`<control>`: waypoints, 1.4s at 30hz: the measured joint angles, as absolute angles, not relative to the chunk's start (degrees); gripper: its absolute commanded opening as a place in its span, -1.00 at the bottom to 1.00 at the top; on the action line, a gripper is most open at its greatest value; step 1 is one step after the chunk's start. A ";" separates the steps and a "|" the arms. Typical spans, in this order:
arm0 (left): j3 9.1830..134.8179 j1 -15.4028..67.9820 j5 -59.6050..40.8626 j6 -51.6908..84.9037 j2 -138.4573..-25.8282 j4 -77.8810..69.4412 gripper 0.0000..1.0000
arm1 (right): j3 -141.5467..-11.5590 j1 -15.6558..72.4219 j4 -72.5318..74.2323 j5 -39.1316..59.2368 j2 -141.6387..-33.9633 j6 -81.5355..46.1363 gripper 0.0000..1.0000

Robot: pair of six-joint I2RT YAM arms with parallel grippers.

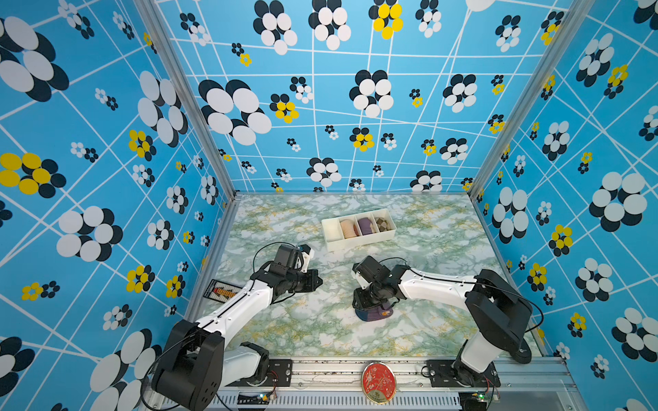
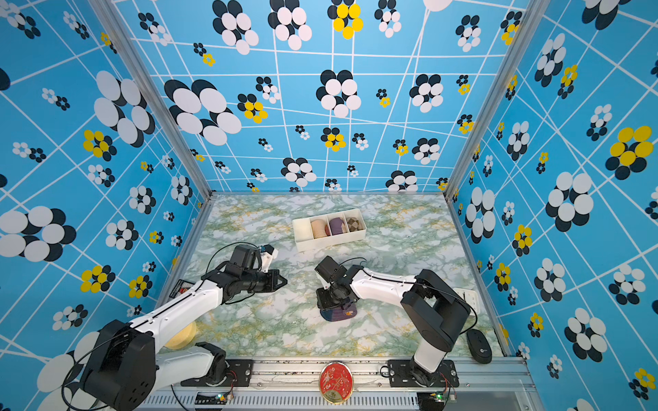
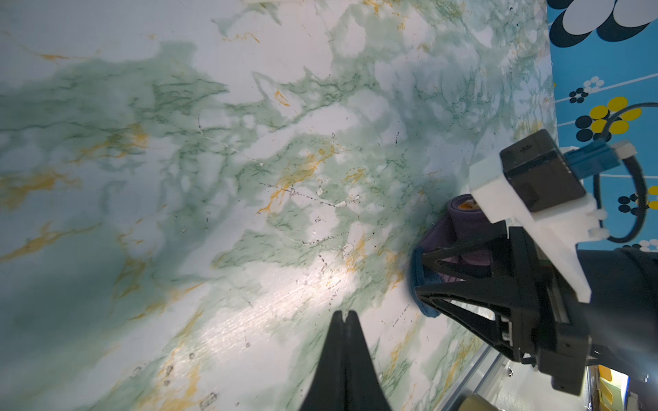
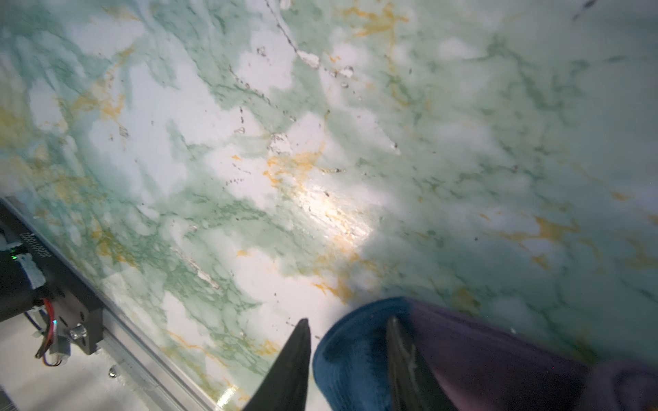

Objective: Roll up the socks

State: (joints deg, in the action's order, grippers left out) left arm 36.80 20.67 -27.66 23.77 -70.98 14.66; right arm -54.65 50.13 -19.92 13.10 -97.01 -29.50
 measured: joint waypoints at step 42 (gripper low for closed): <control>63.68 56.73 -16.01 28.62 -100.47 10.09 -1.00 | -38.02 25.30 -32.18 -2.20 -70.50 -34.52 -0.70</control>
State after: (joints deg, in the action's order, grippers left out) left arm 63.68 56.73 -16.01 28.62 -100.47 10.09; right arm -38.02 25.30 -32.18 -2.20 -70.50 -34.52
